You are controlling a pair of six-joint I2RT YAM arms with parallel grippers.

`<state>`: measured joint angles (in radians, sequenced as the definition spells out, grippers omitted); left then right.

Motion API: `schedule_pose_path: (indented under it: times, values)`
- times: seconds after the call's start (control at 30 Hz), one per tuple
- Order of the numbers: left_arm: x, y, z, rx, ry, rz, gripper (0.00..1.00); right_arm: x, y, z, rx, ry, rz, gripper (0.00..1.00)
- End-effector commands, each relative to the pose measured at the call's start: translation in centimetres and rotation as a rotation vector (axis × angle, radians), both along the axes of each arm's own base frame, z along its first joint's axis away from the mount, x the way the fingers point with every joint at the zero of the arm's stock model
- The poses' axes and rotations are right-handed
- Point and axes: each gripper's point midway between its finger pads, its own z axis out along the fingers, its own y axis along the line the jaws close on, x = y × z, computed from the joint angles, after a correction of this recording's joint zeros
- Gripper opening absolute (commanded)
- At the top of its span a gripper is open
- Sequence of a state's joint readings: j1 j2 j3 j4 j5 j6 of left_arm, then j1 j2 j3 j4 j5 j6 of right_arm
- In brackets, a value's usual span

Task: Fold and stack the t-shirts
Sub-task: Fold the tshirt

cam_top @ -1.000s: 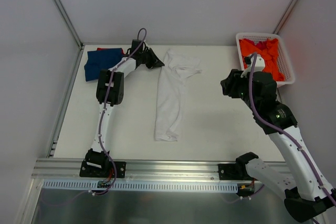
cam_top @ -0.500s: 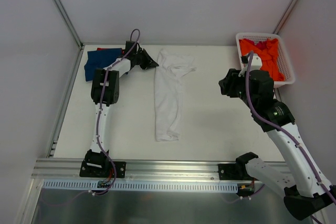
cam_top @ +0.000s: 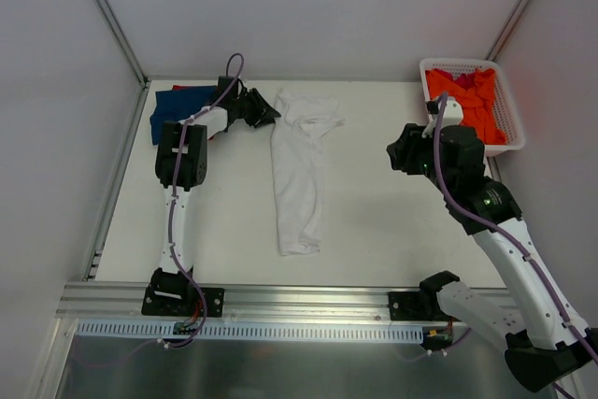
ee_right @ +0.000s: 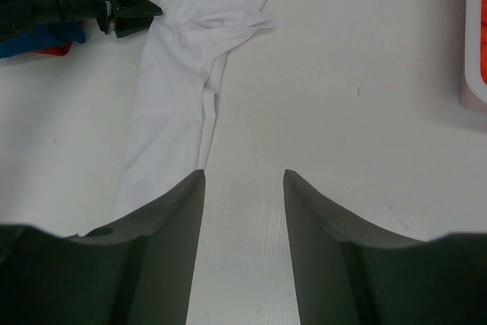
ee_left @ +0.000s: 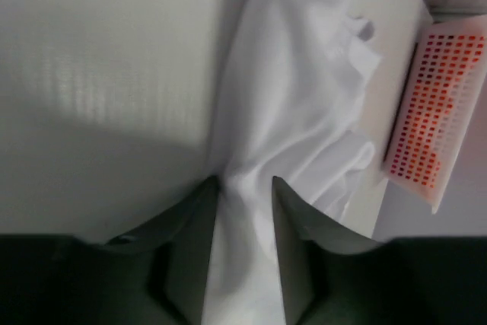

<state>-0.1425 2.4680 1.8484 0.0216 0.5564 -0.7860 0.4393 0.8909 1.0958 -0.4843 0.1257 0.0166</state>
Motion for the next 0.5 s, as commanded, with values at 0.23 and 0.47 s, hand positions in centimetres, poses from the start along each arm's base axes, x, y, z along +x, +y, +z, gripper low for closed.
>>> schedule_pose_path:
  times: [0.23,0.47]
  values:
    - [-2.3,3.0,2.2,0.15,-0.04,0.027,0.89,0.1,1.1,-1.5,0.036,0.013,0.027,0.49]
    - [-5.4,4.1,2.4,0.213,-0.022,0.009,0.92,0.0,1.7,-6.9,0.018,0.135,0.039,0.5]
